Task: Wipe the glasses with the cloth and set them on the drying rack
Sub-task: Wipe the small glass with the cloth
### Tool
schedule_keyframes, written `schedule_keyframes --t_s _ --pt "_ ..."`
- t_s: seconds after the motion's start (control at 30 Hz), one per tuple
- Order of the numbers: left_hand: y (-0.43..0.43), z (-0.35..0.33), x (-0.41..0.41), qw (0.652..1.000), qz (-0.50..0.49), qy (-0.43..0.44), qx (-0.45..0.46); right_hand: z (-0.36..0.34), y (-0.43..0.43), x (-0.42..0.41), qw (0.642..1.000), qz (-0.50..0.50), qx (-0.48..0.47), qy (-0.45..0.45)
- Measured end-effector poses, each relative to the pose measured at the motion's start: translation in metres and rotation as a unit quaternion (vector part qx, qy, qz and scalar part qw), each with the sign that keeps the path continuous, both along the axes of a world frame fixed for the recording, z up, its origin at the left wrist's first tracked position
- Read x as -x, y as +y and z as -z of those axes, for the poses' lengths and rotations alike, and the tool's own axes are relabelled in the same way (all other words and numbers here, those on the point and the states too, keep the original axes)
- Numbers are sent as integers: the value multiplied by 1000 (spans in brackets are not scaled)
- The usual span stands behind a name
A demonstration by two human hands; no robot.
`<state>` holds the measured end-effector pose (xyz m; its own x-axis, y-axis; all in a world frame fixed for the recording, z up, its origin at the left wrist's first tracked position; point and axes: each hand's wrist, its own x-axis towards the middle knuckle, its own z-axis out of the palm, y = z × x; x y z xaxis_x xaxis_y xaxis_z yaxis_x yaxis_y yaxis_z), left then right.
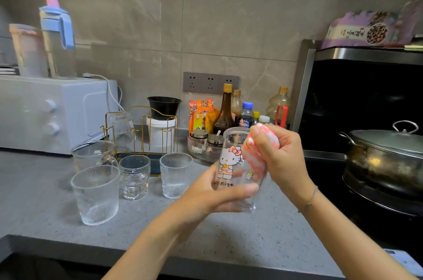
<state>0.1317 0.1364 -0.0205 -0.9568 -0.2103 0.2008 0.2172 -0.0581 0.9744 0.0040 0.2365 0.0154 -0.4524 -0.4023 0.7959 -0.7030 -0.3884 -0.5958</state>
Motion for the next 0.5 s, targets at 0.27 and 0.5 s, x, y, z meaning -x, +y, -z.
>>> schedule_keyframes --t_s 0.27,0.5 --pt "13 11 10 946 -249 55 201 -3 -11 -10 994 84 -23 67" --pt "-4 10 3 984 -139 46 105 0 -13 -10 998 37 -36 48"
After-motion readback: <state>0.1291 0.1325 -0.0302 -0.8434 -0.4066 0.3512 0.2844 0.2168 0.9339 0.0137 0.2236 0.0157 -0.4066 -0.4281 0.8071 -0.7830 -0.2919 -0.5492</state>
